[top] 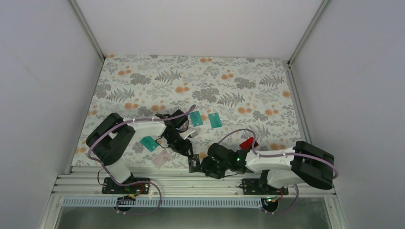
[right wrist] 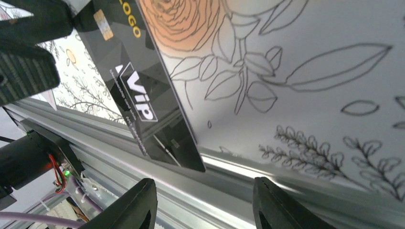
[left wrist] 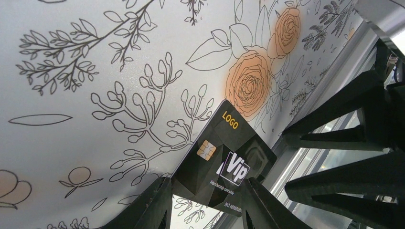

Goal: Put the credit cards into the card holder

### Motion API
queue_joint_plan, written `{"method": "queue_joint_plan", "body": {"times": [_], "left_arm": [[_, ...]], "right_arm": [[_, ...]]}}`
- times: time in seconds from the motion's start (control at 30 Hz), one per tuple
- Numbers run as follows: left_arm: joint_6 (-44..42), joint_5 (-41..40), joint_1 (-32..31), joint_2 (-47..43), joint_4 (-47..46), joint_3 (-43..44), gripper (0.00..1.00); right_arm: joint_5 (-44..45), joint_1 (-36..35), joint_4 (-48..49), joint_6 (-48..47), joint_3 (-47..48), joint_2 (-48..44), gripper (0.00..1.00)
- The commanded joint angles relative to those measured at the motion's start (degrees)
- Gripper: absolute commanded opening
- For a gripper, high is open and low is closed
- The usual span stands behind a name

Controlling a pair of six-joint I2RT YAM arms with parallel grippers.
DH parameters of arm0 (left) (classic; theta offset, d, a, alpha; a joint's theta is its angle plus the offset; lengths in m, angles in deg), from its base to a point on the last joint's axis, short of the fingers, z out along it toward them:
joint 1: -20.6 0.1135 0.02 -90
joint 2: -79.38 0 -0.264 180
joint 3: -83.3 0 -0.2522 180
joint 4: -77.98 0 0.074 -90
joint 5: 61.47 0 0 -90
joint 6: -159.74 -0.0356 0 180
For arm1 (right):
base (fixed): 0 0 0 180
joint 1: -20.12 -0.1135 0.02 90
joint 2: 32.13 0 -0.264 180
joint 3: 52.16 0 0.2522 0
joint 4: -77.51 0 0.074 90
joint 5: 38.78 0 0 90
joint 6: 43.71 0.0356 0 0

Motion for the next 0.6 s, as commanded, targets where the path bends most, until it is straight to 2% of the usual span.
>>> {"method": "queue_joint_plan", "body": {"times": [0.0,0.2,0.57], "left_arm": [[-0.76,-2.15,-0.34,1.81,-0.8,-0.2,0.38],[-0.77,-2.16,-0.36,2.08,-0.99,-0.18,0.38],[-0.61,-2.6,-0.35,1.42,-0.63,-0.69,0.38]], "right_arm": [[0.64,-0.75,5.81,0.97,-2.98,2.23,0.52],[0.21,0.84,12.81,-0.89,-3.44,6.19,0.5],[-1.0,2.82,19.74,-0.57,-6.43,8.95,0.39]]}}
